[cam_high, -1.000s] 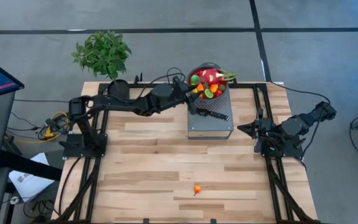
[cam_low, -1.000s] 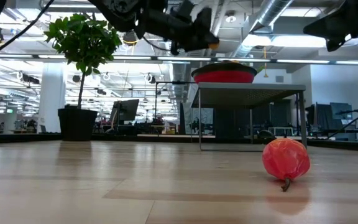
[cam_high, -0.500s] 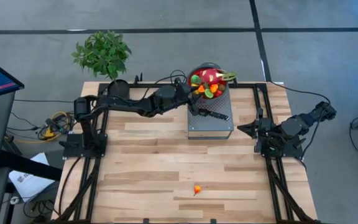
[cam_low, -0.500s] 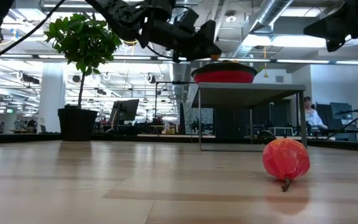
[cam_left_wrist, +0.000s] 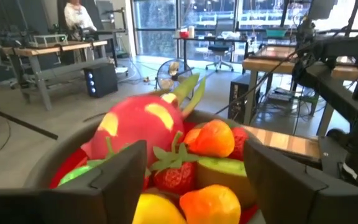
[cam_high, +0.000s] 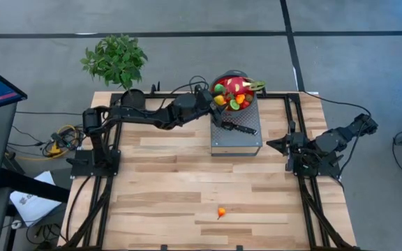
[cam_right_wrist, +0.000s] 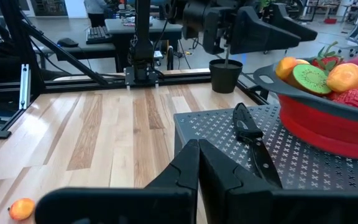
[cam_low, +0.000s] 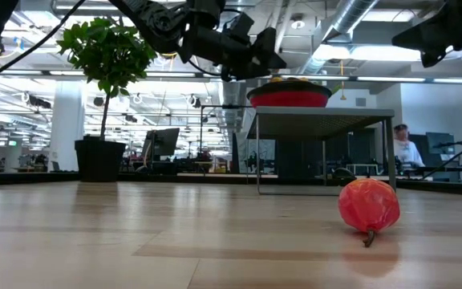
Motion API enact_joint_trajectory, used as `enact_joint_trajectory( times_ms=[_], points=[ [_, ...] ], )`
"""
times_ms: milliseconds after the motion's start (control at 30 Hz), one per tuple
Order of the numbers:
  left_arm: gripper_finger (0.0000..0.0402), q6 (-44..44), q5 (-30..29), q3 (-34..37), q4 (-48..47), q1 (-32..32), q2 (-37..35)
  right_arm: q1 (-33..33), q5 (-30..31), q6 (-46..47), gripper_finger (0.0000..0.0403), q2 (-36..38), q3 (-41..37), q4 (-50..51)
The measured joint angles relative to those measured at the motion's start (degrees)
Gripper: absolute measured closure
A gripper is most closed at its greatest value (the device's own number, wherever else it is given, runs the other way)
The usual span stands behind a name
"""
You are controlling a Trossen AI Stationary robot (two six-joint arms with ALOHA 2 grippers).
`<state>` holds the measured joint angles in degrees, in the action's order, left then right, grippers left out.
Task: Pick & Place Fruit
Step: Put the yellow pear into the red colander on the shelf
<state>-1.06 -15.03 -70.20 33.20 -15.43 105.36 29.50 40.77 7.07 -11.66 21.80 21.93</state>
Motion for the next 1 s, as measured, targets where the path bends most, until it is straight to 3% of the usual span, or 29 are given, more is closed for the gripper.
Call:
enact_joint_trajectory(
  times_ms=[133, 367, 800, 1000],
  points=[
    [0.0136, 0.02, 0.06, 0.00, 2.31, 0.14, -0.08, 0.00, 0.00, 0.02, 0.0403, -0.01, 0.00, 0.00],
    [0.0160, 1.16, 0.00, -0.02, 2.96, 1.56, -2.27, -0.04, 0.00, 0.01, 0.0403, 0.00, 0.01, 0.15],
    [0.0276, 1.33, 0.18, -0.03, 2.33, 4.90, -6.86, -0.02, 0.00, 0.00, 0.0403, 0.00, 0.00, 0.33],
    [0.0304, 1.36, 0.16, -0.02, 2.29, 5.37, -6.86, -0.02, -0.02, -0.12, 0.0403, 0.00, 0.00, 0.33]
  ],
)
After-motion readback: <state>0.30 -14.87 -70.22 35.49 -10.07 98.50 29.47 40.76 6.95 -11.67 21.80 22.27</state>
